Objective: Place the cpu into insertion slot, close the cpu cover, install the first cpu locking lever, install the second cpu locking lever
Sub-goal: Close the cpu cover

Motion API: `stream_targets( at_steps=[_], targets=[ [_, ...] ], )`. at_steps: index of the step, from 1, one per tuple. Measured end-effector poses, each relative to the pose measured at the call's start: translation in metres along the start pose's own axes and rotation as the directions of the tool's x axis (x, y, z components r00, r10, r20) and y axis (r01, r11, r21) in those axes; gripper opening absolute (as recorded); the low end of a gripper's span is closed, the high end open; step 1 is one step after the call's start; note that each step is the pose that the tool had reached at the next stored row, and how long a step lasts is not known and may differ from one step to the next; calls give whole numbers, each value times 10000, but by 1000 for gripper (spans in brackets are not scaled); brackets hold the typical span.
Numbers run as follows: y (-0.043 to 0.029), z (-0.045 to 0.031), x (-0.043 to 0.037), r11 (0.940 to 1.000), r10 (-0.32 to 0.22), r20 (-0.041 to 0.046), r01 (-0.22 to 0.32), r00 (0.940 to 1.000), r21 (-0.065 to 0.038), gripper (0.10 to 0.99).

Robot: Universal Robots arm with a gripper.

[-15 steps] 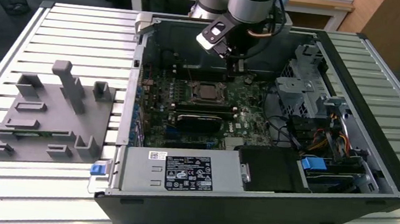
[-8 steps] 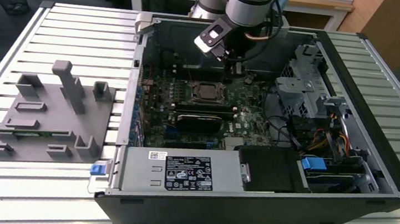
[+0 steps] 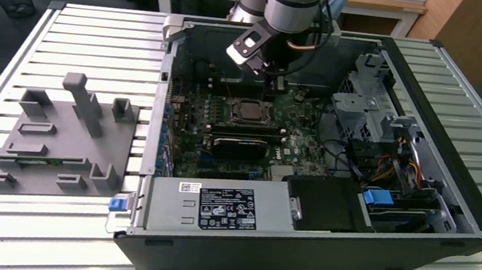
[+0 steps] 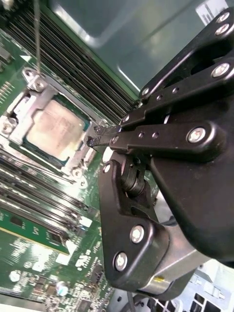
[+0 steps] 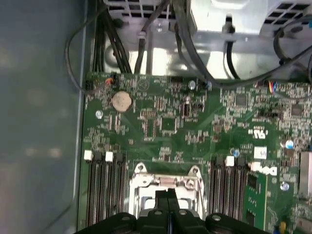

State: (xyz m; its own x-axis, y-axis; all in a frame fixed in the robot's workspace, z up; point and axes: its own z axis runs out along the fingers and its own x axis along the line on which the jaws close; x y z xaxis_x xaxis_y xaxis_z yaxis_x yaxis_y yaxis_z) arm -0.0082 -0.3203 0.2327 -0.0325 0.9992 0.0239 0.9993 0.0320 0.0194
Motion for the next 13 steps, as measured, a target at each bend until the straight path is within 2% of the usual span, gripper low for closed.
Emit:
stream_targets(
  at_steps=[4, 13],
  targets=[
    [-117, 16, 4, 10000, 1, -4, -1, 10000, -1, 122],
    [-174, 148, 2, 10000, 0, -4, 0, 10000, 0, 122]
  ],
)
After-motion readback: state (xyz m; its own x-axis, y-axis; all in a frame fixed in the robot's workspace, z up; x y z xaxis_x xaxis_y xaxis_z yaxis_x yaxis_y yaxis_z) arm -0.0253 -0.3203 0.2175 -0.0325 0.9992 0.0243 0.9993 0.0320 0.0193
